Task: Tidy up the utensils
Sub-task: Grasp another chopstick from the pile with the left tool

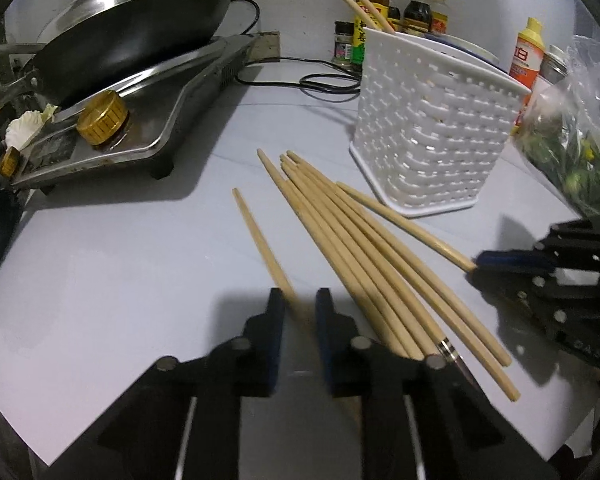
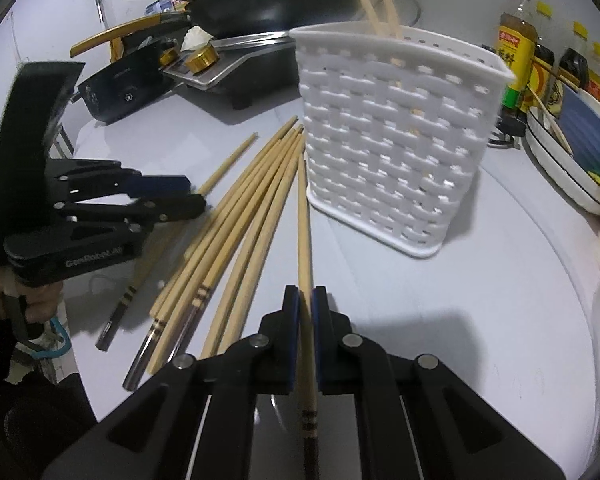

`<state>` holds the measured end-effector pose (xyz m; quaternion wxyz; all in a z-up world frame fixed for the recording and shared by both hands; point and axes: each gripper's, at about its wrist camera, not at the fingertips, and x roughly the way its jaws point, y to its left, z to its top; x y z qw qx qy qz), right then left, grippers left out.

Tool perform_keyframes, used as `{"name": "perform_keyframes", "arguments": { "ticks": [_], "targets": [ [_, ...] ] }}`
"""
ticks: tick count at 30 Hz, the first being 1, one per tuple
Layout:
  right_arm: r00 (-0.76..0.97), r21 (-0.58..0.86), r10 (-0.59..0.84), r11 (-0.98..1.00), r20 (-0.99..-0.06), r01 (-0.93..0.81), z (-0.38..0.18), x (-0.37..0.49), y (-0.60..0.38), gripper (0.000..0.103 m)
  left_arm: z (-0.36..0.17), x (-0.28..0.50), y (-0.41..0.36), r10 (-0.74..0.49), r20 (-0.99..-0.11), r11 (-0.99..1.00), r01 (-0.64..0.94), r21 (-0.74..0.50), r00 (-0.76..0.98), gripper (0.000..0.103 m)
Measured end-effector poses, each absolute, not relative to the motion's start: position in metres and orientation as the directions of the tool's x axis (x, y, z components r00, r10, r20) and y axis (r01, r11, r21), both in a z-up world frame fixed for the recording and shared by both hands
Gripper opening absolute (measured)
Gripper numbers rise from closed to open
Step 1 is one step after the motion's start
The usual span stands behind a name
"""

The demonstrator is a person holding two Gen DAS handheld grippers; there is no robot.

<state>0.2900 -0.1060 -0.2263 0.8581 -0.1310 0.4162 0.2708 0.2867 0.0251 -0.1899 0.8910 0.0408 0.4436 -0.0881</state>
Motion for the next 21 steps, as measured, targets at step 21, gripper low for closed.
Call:
{"name": "perform_keyframes", "arguments": {
  "ticks": [21],
  "targets": [
    [0.543,0.005,0.449,0.774,-0.71,-0.633,-0.168,0.276,-0.079,0.006,-0.151,0.257,0.081,-0.223,-0.676,0.974,0.126,-0.19,0.702,0.006]
  ]
}}
